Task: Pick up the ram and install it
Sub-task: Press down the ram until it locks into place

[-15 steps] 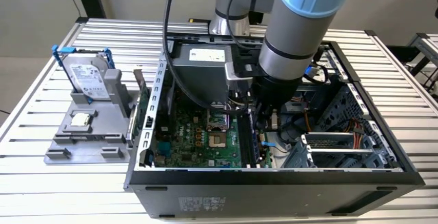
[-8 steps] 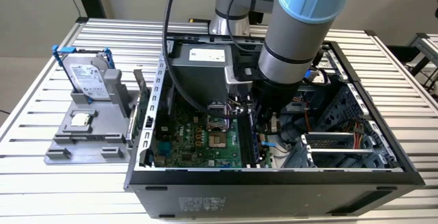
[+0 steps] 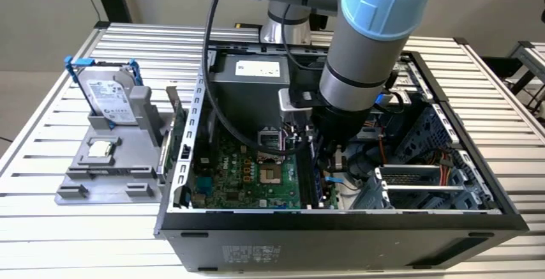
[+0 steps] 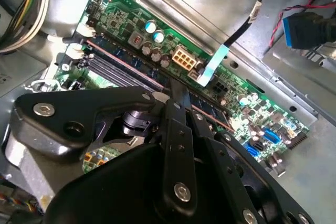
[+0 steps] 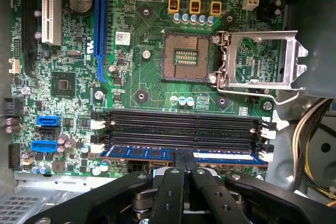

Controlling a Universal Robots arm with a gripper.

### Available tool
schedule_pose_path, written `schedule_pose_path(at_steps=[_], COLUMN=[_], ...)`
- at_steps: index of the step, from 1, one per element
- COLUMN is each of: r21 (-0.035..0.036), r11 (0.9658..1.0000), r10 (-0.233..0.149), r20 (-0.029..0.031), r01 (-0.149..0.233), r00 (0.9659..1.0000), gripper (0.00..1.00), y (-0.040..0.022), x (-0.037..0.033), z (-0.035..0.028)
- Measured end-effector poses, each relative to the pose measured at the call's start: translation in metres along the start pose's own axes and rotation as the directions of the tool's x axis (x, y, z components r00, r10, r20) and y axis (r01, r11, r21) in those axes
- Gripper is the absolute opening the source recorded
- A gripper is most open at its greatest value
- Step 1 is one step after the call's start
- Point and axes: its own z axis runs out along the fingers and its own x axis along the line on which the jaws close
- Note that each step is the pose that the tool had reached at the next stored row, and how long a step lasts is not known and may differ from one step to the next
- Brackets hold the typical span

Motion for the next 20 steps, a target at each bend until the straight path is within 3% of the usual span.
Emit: schedule_pose_path(at_steps=[3,8,9,10,11,20], r21=[-0.0007,-0.0032,-0.0034,-0.0024,-0.0029,-0.0033], r11=[1.0,1.0,1.0,1.0,1.0,1.0], r10=[0.001,0.003,0.002,0.0,0.0,0.0], r20=[-0.0022,-0.0104,-0.0116,-0.0084,-0.0094,-0.0108], r01=[-0.001,-0.003,-0.002,0.0,0.0,0.0], r00=[1.0,0.9999,0.9999,1.0,1.0,0.9999], gripper=[0.0,0.0,0.0,0.0,0.0,0.0], y=[0.0007,0.0006,0.0005,0.0004,0.0004,0.0004], x=[-0.0001,-0.0009,-0.0013,-0.0017,-0.0016,-0.0012], z=[0.0045,0.0046,0.0013,-0.0038,-0.0049,-0.0056])
